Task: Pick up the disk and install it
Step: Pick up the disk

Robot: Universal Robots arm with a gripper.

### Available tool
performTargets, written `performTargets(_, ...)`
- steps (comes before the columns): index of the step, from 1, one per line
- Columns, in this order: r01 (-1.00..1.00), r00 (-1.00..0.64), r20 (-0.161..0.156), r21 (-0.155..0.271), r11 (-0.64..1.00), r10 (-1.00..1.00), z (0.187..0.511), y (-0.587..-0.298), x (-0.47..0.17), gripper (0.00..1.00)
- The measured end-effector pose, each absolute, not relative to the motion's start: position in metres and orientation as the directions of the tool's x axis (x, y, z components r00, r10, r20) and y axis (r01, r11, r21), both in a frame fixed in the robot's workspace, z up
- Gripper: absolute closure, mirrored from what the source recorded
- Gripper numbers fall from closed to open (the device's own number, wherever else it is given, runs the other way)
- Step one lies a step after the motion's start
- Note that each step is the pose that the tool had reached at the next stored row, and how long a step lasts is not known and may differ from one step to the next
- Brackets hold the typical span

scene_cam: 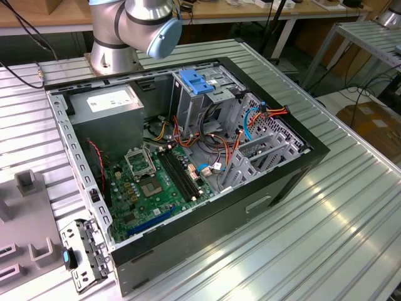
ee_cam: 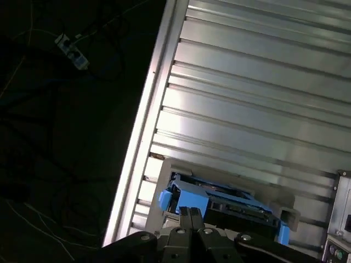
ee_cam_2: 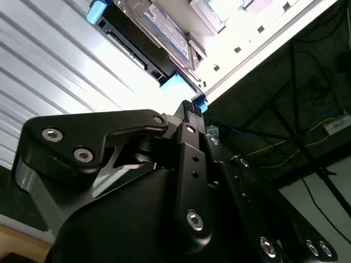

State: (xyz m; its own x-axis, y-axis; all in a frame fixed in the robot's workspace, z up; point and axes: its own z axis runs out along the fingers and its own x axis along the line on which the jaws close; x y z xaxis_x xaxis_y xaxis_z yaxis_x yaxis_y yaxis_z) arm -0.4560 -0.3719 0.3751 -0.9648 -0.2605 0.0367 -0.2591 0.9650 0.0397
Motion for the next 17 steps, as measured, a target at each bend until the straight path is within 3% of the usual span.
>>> performTargets(17, -0.553, -0.831, 0.037, 0.040, 0.832, -0.555, 0.3751, -0.3719, -0.4560, 0.89)
